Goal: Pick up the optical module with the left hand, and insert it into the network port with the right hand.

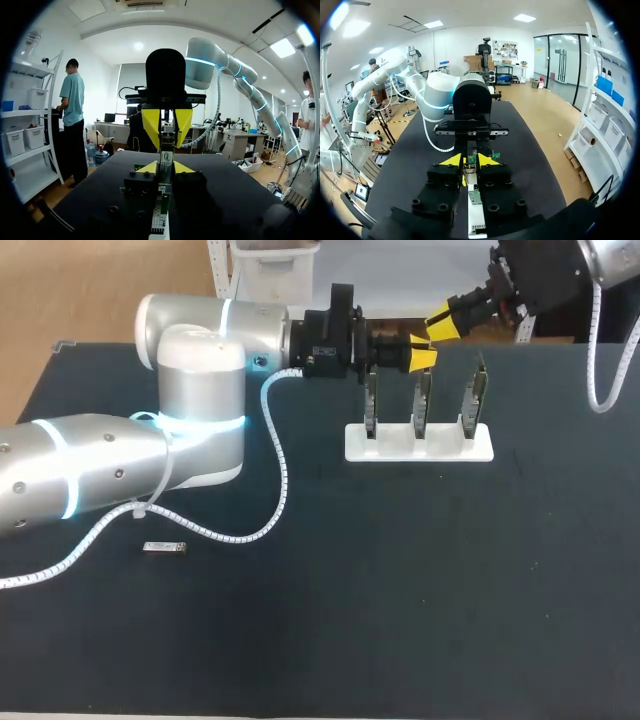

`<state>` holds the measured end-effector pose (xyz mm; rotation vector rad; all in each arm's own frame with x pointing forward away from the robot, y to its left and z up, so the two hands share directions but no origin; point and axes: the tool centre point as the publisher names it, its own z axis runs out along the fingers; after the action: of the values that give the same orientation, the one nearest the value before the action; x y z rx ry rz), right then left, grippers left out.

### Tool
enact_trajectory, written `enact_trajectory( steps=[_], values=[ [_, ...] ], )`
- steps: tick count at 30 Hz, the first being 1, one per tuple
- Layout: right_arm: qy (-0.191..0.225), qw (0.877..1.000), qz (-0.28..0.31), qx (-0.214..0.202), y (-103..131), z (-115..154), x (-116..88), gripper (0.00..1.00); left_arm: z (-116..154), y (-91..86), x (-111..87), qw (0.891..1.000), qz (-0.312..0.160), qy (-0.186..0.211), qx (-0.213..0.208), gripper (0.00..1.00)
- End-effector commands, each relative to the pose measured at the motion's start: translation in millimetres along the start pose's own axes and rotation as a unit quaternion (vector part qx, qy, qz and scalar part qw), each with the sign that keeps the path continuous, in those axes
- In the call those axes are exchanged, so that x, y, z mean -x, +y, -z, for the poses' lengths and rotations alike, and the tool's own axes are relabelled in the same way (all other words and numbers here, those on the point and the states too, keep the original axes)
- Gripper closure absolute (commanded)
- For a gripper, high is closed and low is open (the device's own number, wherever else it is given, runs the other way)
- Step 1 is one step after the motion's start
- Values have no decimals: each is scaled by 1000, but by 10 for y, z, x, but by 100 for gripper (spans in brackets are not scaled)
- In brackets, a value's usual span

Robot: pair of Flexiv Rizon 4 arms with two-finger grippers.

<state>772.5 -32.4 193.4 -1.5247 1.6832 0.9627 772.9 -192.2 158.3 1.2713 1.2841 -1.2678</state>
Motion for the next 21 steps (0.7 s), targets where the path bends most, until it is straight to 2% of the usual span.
enact_trajectory(
  steps=[1, 5, 6, 7, 8, 21],
  values=[
    [0, 1000, 1, 0, 56, 6, 3, 100, 9, 47, -4, 1000, 0, -1, 2, 100],
    [1, 1000, 1, 0, 54, 8, 4, 100, 9, 47, -4, 1000, 0, -1, 2, 100],
    [1, 1000, 2, 0, 54, 10, 4, 100, 9, 47, -4, 1000, 0, -1, 2, 85],
    [1, 1000, 2, 0, 54, 11, 4, 100, 9, 47, -4, 1000, 0, -1, 2, 22],
    [2, 1000, 2, 0, 54, 13, 4, 100, 9, 47, -4, 1000, 0, -1, 2, 0],
    [2, 1000, 2, -1, 72, 22, 2, 100, 27, 28, -7, 1000, -8, 4, 2, 0]
  ],
)
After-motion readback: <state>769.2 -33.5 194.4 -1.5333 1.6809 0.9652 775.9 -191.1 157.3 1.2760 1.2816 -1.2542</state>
